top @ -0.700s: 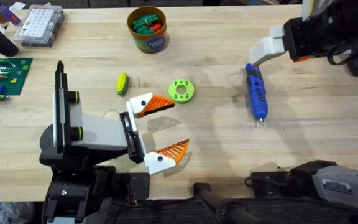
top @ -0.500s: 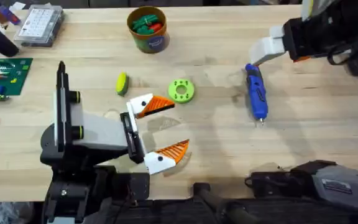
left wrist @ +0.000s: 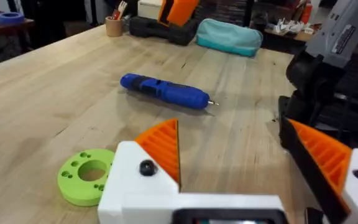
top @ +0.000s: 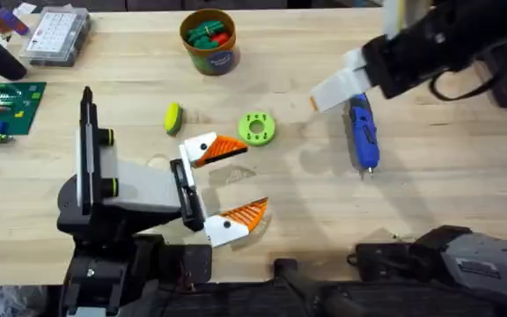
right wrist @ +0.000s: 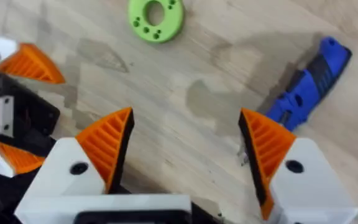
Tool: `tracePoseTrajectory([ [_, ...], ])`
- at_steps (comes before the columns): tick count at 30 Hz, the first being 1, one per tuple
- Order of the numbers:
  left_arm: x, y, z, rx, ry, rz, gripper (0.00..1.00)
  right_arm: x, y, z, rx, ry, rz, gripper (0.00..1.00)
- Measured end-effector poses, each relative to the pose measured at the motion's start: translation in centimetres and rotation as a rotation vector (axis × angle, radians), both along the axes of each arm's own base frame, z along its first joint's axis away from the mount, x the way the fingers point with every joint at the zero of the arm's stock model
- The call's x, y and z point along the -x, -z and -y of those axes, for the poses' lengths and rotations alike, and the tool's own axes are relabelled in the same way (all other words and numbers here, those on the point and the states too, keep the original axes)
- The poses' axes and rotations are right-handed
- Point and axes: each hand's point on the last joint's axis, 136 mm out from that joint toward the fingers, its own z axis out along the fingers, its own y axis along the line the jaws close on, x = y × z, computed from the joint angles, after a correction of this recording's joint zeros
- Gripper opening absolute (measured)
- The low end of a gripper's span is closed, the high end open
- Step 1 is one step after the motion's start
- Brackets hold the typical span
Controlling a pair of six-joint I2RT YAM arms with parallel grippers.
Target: Pick up the gripper from the table and insert it into the empty holder that is missing its gripper. Then pick up a screw, insert it into the mounting hole, and use the screwdriver to tighten it. Finally, clean up the table by picking up the vegetable and placing it into the bucket.
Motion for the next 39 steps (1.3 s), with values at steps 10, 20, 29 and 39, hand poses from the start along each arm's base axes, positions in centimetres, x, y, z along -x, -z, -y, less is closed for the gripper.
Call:
tracePoseTrajectory([
  [10,0.0,0.0,0.0,0.000,0.000,0.000,0.986,1.7,-0.3,-4.3,0.037,-0.201,0.093,0.987],
  [20,0.0,0.0,0.0,0.001,0.000,-0.003,0.012,1.7,-0.1,-3.9,0.071,-0.207,0.103,0.987],
  [29,0.0,0.0,0.0,0.001,0.000,-0.003,0.005,1.4,0.4,-2.1,0.157,-0.126,0.096,0.987],
  [39,0.0,0.0,0.0,0.001,0.000,-0.004,0.005,1.1,-0.3,3.6,0.174,0.193,0.033,0.987],
])
